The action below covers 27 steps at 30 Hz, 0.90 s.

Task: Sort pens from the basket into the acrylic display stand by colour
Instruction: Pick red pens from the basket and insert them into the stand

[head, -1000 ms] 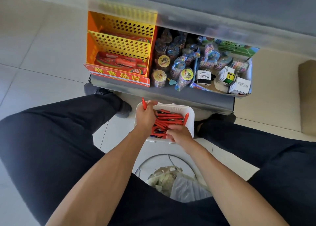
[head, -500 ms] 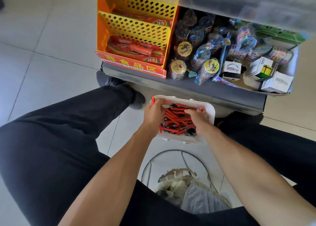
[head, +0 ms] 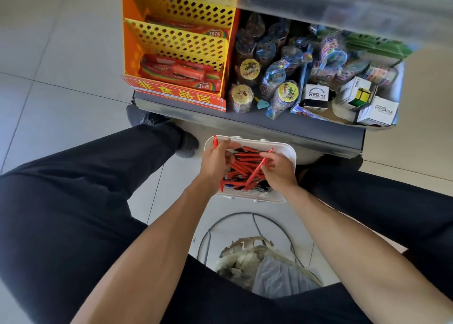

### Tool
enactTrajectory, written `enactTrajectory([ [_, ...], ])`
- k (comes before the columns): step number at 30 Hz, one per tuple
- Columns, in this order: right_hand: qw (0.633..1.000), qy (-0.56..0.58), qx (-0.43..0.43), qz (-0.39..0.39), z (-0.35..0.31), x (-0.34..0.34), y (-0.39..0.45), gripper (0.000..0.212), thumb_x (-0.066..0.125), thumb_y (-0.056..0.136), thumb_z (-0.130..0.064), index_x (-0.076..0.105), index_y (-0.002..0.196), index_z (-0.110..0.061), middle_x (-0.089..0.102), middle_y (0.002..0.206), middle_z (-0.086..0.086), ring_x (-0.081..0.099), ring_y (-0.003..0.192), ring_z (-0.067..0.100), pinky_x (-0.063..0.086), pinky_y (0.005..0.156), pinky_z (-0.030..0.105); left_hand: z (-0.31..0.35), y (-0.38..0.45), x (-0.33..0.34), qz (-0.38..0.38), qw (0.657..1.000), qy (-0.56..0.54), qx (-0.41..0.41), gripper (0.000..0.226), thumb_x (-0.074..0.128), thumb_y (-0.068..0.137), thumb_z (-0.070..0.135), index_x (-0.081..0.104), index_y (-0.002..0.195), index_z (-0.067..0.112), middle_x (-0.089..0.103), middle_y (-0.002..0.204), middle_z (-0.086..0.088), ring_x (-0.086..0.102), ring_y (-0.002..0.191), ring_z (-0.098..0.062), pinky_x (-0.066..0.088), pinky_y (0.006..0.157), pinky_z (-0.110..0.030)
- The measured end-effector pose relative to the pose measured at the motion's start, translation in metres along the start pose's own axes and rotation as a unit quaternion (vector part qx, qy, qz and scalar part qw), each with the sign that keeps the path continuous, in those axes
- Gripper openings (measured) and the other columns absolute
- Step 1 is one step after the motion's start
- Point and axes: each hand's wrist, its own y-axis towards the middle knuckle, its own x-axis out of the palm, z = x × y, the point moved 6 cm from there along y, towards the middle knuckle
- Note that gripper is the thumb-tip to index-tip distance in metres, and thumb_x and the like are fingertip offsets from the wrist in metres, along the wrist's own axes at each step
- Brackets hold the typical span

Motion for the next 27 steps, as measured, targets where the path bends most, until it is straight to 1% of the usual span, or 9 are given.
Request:
enactTrajectory([
  [4, 0.995, 0.086, -0.040, 0.017, -0.028, -0.015, -0.014, 0.019, 0.067, 0.094, -0.007, 0.077, 0.105, -0.019, 0.065, 0.089, -0.020, 0.070, 0.086, 0.011, 0.056, 0.091, 0.028, -0.001, -0.009, 0.003, -0.004, 1.000, 0.000, -0.013, 0.025, 0.047, 0.099, 0.012, 0.071, 0.092, 0.013, 0.066, 0.062, -0.003, 0.048, 0.055, -0.015, 0.036, 0.052, -0.026],
  [9, 0.990, 0.125, -0.053, -0.037, -0.058, -0.032, -0.034, 0.033, 0.070, 0.092, -0.003, 0.068, 0.087, -0.036, 0.074, 0.092, -0.006, 0.074, 0.088, 0.018, 0.061, 0.088, 0.040, -0.001, -0.016, 0.008, -0.031, 0.999, -0.021, -0.024, 0.019, 0.052, 0.102, 0.013, 0.070, 0.106, 0.006, 0.076, 0.089, -0.014, 0.071, 0.067, -0.024, 0.060, 0.063, -0.030],
  [12, 0.981, 0.165, -0.051, -0.091, -0.081, -0.042, -0.047, 0.037, 0.076, 0.087, -0.003, 0.052, 0.102, -0.027, 0.076, 0.090, 0.000, 0.075, 0.083, 0.016, 0.062, 0.080, 0.031, -0.003, -0.021, 0.015, -0.073, 0.997, 0.009, -0.024, 0.026, 0.050, 0.101, 0.011, 0.072, 0.114, 0.008, 0.077, 0.101, -0.014, 0.074, 0.100, -0.031, 0.057, 0.096, -0.045],
  [15, 0.976, 0.173, -0.053, -0.118, -0.095, -0.046, -0.054, 0.050, 0.083, 0.081, -0.006, 0.052, 0.110, -0.033, 0.077, 0.089, -0.004, 0.075, 0.084, 0.012, 0.060, 0.080, 0.026, -0.007, -0.031, 0.024, -0.155, 0.986, 0.017, -0.052, 0.045, 0.037, 0.093, -0.001, 0.073, 0.117, 0.012, 0.075, 0.112, -0.015, 0.071, 0.106, -0.031, 0.053, 0.101, -0.049],
  [17, 0.980, 0.153, -0.076, -0.106, -0.101, -0.046, -0.054, 0.044, 0.084, 0.080, -0.008, 0.061, 0.104, -0.035, 0.077, 0.090, -0.007, 0.075, 0.087, 0.009, 0.060, 0.085, 0.028, -0.009, -0.038, 0.031, -0.203, 0.976, 0.001, -0.082, 0.057, 0.030, 0.083, -0.008, 0.068, 0.123, 0.006, 0.070, 0.121, -0.022, 0.068, 0.112, -0.035, 0.048, 0.107, -0.055],
  [19, 0.984, 0.113, -0.107, -0.084, -0.105, -0.046, -0.055, 0.036, 0.083, 0.082, -0.012, 0.067, 0.104, -0.036, 0.075, 0.093, -0.015, 0.071, 0.088, -0.002, 0.055, 0.085, 0.023, -0.011, -0.043, 0.036, -0.219, 0.970, -0.005, -0.102, 0.058, 0.028, 0.080, -0.010, 0.065, 0.123, 0.002, 0.071, 0.118, -0.025, 0.070, 0.108, -0.038, 0.054, 0.100, -0.051],
  [21, 0.986, 0.084, -0.124, -0.071, -0.108, -0.046, -0.056, 0.034, 0.080, 0.087, -0.019, 0.072, 0.117, -0.031, 0.071, 0.097, -0.019, 0.064, 0.087, -0.007, 0.046, 0.082, 0.015, -0.011, -0.044, 0.036, -0.197, 0.974, 0.023, -0.105, 0.048, 0.032, 0.081, -0.007, 0.066, 0.113, 0.002, 0.074, 0.103, -0.020, 0.073, 0.090, -0.033, 0.058, 0.081, -0.040],
  [24, 0.984, 0.080, -0.121, -0.099, -0.109, -0.046, -0.057, 0.031, 0.066, 0.099, -0.030, 0.068, 0.129, -0.030, 0.069, 0.115, -0.017, 0.060, 0.101, -0.002, 0.041, 0.084, 0.012, -0.010, -0.039, 0.029, -0.179, 0.976, 0.108, -0.062, 0.024, 0.056, 0.087, 0.007, 0.071, 0.105, 0.004, 0.063, 0.082, -0.018, 0.055, 0.065, -0.024, 0.046, 0.064, -0.032],
  [27, 0.981, 0.100, -0.112, -0.123, -0.106, -0.043, -0.052, 0.031, 0.053, 0.105, -0.033, 0.063, 0.134, -0.038, 0.063, 0.135, -0.018, 0.055, 0.121, -0.003, 0.041, 0.100, 0.014, -0.004, -0.038, 0.021, -0.143, 0.980, 0.138, -0.018, 0.019, 0.052, 0.102, 0.010, 0.070, 0.107, 0.006, 0.060, 0.064, -0.005, 0.041, 0.044, -0.010, 0.035, 0.045, -0.021],
])
